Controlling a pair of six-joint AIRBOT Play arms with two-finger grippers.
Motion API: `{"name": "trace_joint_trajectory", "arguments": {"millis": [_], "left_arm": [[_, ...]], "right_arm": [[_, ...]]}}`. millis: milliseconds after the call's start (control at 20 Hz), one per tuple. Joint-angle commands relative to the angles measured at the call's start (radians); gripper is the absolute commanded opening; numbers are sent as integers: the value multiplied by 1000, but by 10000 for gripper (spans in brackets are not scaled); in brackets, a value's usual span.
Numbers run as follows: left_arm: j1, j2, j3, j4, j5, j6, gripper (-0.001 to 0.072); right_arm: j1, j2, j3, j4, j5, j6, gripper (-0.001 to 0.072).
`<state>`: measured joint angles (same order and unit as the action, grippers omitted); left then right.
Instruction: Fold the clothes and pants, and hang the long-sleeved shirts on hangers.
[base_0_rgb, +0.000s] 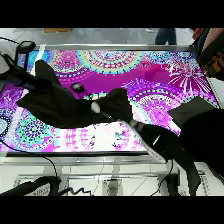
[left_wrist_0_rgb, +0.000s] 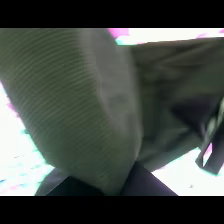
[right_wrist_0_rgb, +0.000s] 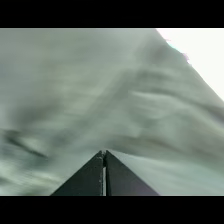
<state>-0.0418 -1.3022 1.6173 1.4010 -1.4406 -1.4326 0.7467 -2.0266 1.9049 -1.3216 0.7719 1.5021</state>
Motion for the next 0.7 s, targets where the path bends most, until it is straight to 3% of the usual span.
{"name": "trace_joint_trajectory", "arguments": {"millis": [0,100,250,350,650], "left_arm": [[-11,-75,-5,-333,37,-8,17],[-55,-134,-5,-443,118,-8,17],[-168,-224,-5,-484,266,-12,17],[-251,-279,-5,-496,342,-61,17],[-527,-416,-5,-497,629,-60,21]], "right_arm": [[-196,84,2,-64,236,-78,35],[-324,151,2,-64,394,-133,36],[-499,242,2,-65,555,-181,36],[-602,285,2,-64,583,-184,36],[-799,312,2,-51,622,-183,36]]}}
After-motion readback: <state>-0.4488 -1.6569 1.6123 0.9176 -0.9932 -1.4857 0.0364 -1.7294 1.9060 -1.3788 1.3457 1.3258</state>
